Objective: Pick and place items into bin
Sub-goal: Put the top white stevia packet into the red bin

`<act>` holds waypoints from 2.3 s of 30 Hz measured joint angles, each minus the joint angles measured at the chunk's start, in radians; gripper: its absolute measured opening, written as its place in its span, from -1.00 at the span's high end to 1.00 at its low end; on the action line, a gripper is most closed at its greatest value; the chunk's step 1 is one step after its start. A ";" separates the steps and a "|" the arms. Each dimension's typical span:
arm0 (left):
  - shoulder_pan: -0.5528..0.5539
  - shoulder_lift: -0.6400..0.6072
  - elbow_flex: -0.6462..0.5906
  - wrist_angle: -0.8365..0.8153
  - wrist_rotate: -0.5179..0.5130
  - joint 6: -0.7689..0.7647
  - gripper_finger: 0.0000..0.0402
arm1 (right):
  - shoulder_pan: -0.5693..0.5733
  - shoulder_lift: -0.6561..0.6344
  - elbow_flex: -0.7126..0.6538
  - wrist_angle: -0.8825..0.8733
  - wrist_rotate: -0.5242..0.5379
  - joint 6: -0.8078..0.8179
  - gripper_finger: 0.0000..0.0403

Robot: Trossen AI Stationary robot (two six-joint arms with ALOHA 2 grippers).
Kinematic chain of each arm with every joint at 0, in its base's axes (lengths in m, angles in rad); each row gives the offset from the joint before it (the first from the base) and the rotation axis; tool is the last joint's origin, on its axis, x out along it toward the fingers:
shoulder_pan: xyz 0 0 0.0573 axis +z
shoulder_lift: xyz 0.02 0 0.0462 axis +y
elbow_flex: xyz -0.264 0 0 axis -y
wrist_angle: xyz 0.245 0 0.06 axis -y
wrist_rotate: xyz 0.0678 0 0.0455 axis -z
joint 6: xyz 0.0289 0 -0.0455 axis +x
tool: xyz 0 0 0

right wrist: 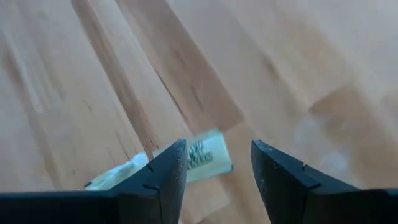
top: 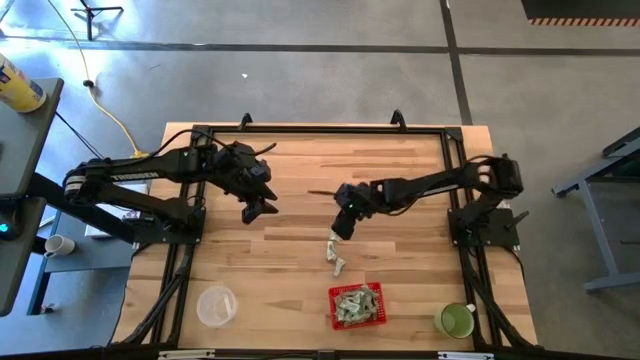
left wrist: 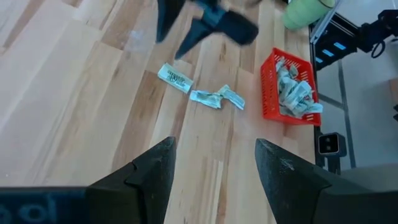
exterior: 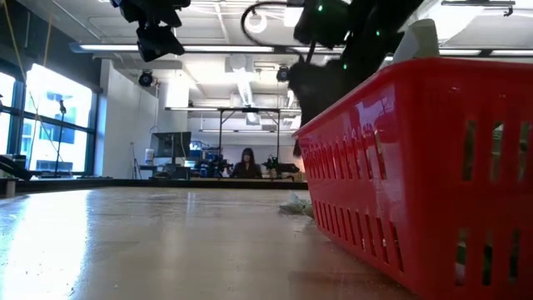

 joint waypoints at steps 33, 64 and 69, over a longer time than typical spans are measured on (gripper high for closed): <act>0.000 0.000 0.000 0.000 -0.021 0.003 -0.26 | 0.142 0.233 0.005 0.089 0.186 0.135 0.71; -0.020 0.173 0.002 0.126 0.000 0.001 -0.27 | 0.627 -0.049 0.000 -0.085 -0.096 0.150 0.96; -0.028 0.262 0.002 0.132 0.004 -0.081 -0.27 | 0.640 -0.012 0.002 -0.062 -0.034 0.211 0.88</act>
